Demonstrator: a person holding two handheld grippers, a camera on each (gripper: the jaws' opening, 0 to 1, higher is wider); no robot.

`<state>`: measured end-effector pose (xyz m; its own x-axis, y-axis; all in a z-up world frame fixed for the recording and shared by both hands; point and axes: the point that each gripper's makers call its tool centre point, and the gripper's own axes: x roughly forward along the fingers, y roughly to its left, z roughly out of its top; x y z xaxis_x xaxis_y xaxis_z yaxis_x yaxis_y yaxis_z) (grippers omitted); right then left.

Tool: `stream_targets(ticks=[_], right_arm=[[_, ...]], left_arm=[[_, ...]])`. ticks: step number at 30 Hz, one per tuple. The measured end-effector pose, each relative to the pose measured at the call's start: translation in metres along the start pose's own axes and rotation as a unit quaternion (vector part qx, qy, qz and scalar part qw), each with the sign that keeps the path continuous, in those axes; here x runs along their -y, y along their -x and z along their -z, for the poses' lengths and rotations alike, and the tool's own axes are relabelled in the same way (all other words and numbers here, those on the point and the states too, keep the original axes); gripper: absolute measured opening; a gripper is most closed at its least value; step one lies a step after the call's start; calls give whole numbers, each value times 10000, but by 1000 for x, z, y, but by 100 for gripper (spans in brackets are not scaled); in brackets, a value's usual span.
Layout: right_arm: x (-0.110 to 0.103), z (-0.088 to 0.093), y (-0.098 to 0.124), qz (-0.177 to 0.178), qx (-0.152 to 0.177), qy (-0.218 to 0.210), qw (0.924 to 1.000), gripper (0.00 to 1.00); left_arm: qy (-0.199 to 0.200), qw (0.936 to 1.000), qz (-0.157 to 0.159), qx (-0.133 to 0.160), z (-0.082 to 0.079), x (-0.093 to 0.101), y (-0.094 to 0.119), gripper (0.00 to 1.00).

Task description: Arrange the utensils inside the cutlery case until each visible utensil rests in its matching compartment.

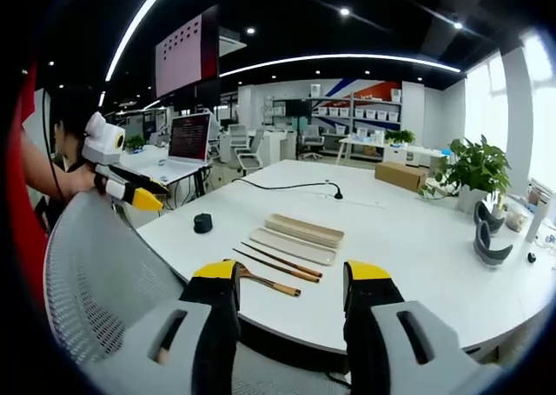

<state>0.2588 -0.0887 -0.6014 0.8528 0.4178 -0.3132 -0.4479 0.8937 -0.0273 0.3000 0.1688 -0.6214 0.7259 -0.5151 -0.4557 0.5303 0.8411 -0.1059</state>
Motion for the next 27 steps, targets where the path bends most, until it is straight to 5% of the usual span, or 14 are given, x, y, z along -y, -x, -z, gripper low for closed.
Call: stream_targets(ticks=[4, 22, 27], right_arm=[[0, 0, 0, 7, -3, -1, 10000, 46], [-2, 8, -1, -49, -273, -6, 9996, 45], [-7, 5, -3, -248, -136, -31, 9996, 66]], left_arm=[[-39, 9997, -250, 69, -2, -9, 0, 84], [-46, 9996, -99, -244, 8, -2, -1, 74], [-38, 9995, -91, -310, 10, 0, -1, 73]])
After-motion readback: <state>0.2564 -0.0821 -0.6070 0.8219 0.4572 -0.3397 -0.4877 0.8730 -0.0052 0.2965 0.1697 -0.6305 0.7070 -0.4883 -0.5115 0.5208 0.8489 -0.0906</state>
